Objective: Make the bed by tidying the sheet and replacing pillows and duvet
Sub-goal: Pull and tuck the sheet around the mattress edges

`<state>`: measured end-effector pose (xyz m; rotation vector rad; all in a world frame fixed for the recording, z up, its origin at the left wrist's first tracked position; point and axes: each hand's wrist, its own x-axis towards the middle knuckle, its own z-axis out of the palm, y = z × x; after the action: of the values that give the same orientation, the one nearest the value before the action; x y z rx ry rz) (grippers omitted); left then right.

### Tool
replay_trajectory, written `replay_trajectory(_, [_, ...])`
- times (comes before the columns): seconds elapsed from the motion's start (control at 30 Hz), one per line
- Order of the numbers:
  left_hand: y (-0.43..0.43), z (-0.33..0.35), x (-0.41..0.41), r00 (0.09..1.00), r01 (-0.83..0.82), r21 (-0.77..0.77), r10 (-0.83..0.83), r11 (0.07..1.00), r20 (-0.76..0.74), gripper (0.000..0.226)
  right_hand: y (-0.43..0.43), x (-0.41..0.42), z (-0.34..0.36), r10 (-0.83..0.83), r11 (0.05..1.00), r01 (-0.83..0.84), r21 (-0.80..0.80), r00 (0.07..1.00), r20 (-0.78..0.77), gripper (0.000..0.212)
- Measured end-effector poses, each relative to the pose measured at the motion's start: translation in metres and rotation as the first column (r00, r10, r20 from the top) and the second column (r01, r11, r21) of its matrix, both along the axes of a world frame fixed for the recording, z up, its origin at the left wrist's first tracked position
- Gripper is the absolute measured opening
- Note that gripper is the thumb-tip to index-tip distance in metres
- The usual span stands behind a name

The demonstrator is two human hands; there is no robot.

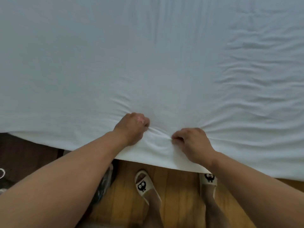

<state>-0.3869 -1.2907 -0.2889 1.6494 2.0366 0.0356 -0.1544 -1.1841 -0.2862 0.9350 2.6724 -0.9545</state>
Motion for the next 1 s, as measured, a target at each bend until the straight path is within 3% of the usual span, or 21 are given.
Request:
replay_trajectory(0.1, [-0.013, 0.0, 0.007, 0.999, 0.01, -0.044, -0.009, 0.999, 0.034, 0.019, -0.015, 0.012, 0.011, -0.008, 0.999, 0.008, -0.054, 1.0, 0.002, 0.017])
replay_trajectory(0.2, [-0.015, 0.003, 0.008, 0.993, -0.032, -0.058, 0.038, 0.998, 0.11, 0.019, -0.022, 0.004, 0.006, -0.051, 0.999, 0.051, 0.012, 0.996, 0.068, 0.017])
replay_trajectory(0.33, [-0.043, 0.012, -0.024, 0.98, -0.031, 0.048, 0.021, 0.998, 0.198, 0.021, -0.033, -0.02, 0.013, -0.04, 0.998, 0.036, 0.057, 0.996, 0.078, 0.017])
replay_trajectory(0.43, [-0.09, 0.019, -0.076, 0.995, -0.051, 0.109, 0.041, 0.993, 0.095, 0.05, -0.057, -0.066, 0.021, 0.035, 0.998, -0.035, 0.06, 0.999, -0.005, 0.035])
replay_trajectory(0.53, [-0.126, 0.021, -0.133, 0.996, -0.047, 0.205, 0.062, 0.978, -0.07, 0.058, -0.081, -0.133, 0.018, 0.117, 0.991, -0.114, 0.064, 0.992, -0.047, 0.046])
replay_trajectory(0.63, [-0.142, 0.018, -0.163, 0.98, -0.121, 0.237, 0.155, 0.964, -0.128, 0.061, -0.099, -0.179, 0.007, 0.115, 0.99, -0.111, 0.09, 0.993, -0.033, 0.031])
replay_trajectory(0.7, [-0.143, 0.011, -0.167, 0.966, -0.184, 0.259, 0.223, 0.948, -0.129, 0.055, -0.105, -0.192, -0.004, 0.087, 0.986, -0.084, 0.144, 0.996, -0.013, 0.015])
replay_trajectory(0.83, [-0.134, -0.01, -0.168, 0.96, -0.203, 0.262, 0.245, 0.943, -0.138, 0.016, -0.104, -0.201, -0.017, 0.095, 0.974, -0.099, 0.206, 0.995, 0.03, 0.02])
replay_trajectory(1.0, [-0.121, -0.007, -0.177, 0.963, -0.227, 0.087, 0.237, 0.97, -0.129, 0.008, -0.096, -0.21, -0.011, 0.138, 0.984, -0.145, 0.107, 0.987, 0.078, 0.019])
